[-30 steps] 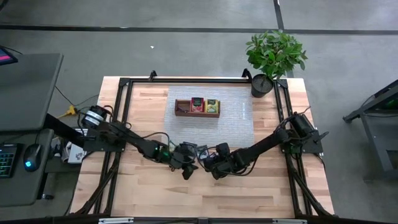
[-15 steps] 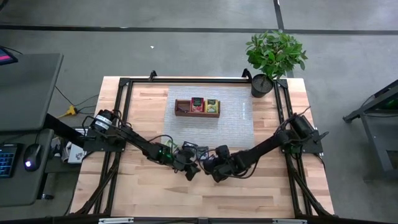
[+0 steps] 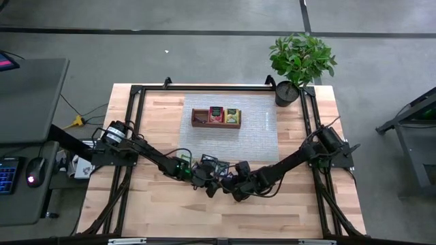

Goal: Pick & Place Tea
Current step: Put the purple tea bag into the left section of the wooden organizer

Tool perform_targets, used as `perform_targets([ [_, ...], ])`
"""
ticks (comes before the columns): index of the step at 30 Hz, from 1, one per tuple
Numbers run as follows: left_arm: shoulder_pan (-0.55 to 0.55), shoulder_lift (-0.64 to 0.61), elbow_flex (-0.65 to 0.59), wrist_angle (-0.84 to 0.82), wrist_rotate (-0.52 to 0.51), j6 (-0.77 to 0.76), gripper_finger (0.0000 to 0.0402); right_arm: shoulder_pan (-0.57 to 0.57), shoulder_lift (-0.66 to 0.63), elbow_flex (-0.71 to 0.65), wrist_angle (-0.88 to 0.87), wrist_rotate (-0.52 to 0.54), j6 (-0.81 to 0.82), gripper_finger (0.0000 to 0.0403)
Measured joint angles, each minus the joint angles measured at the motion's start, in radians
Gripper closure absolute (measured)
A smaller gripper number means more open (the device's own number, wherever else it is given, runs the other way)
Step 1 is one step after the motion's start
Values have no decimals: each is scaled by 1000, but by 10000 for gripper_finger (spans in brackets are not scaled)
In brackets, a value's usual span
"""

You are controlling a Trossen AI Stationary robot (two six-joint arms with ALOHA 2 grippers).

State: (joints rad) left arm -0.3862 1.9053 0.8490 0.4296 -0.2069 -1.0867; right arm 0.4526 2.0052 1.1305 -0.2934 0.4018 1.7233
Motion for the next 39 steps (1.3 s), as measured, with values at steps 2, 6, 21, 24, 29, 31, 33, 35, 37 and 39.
perform_targets([
  [2, 0, 0, 3, -3, 6, -1, 215, 1, 0, 1, -6, -2, 0, 403],
  [6, 0, 0, 3, -7, 14, 7, 215, 2, 0, 1, -9, 0, -10, 403],
  [21, 0, 1, 3, -14, 82, 70, 215, 1, 0, 0, -4, 0, -158, 403],
  [24, 1, 1, 3, -17, 95, 93, 215, 1, 0, 0, -1, -6, -163, 403],
  [29, 2, 1, 4, -29, 123, 123, 215, 5, 0, 0, 6, -30, -192, 403],
  [31, 5, 1, 4, -29, 123, 124, 215, 6, 0, 0, 11, -40, -208, 403],
  [33, 19, 1, 4, -29, 137, 124, 215, 6, 0, 0, 18, -61, -228, 403],
  [35, 39, 0, 4, -29, 164, 127, 215, 6, 0, 0, 32, -80, -257, 403],
  [37, 61, 0, 4, -23, 203, 149, 215, 6, 0, 0, 38, -95, -269, 403],
  [39, 83, 0, 5, -17, 242, 160, 215, 6, 0, 1, 38, -96, -270, 403],
])
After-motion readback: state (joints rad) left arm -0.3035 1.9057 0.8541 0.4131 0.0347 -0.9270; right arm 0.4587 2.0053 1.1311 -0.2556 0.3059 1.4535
